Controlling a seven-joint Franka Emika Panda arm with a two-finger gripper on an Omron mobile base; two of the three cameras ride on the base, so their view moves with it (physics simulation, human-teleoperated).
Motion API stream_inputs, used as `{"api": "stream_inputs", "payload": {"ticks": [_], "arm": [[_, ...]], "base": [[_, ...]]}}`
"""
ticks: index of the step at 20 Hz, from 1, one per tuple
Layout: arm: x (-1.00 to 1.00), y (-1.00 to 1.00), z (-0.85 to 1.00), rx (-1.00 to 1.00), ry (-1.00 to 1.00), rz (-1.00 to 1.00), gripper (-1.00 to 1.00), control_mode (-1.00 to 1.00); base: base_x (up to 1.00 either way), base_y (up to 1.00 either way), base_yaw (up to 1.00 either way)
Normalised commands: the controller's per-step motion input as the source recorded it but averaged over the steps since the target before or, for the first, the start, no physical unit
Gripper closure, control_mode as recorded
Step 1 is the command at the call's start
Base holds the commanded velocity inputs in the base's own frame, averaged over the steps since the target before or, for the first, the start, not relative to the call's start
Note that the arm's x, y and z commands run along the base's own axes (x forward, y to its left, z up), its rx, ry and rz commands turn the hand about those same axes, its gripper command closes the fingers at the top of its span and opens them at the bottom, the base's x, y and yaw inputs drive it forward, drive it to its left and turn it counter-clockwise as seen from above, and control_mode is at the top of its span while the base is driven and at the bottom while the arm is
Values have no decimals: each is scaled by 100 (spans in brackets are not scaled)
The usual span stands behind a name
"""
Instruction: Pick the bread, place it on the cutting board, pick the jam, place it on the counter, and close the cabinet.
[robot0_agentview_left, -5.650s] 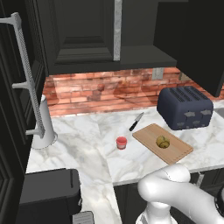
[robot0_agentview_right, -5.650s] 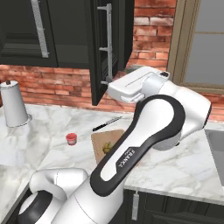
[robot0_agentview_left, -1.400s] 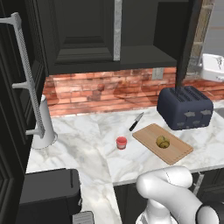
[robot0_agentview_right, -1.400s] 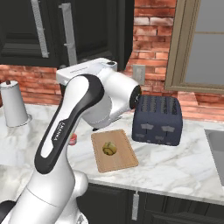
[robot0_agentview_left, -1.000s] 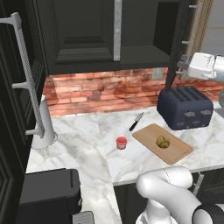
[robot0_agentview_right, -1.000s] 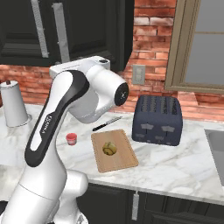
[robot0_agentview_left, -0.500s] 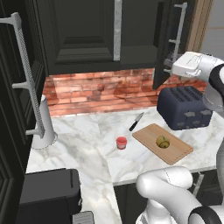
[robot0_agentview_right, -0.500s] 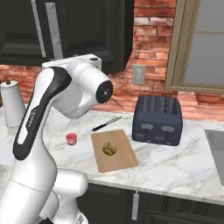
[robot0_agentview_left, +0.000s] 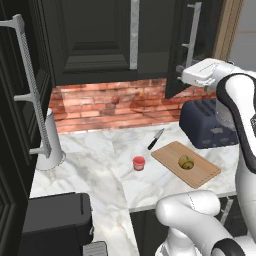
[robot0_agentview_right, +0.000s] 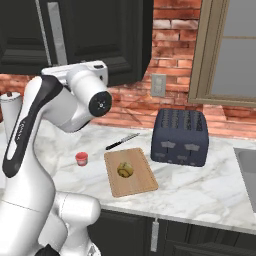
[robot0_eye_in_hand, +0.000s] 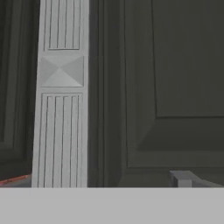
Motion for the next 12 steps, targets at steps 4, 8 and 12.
{"api": "stream_inputs", "payload": {"ticks": [4, 8, 12], "arm": [[13, 20, 0, 0, 0, -10, -100, -100], [13, 20, 0, 0, 0, -10, -100, -100], [17, 30, -2, 0, 0, -11, -100, -100]], "base": [[0, 0, 0], [0, 0, 0], [0, 0, 0]]}}
